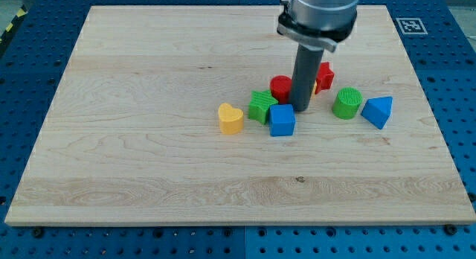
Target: Place the red circle diagonal to the yellow hexagon
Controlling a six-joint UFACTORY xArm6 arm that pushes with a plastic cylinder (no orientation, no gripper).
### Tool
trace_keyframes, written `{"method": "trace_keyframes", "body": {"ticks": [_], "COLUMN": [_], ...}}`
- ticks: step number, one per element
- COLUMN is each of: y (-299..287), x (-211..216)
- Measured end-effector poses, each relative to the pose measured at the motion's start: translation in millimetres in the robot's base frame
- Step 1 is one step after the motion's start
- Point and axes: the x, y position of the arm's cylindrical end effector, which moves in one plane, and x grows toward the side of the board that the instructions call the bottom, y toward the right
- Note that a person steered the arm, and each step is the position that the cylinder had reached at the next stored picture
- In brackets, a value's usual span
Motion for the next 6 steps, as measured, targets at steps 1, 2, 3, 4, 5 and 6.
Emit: {"method": "trace_keyframes", "body": {"ticks": [1, 2, 3, 4, 5, 6], "y": [9, 20, 12, -35, -35, -25], "x": [-15, -3, 32, 13, -29, -42]}}
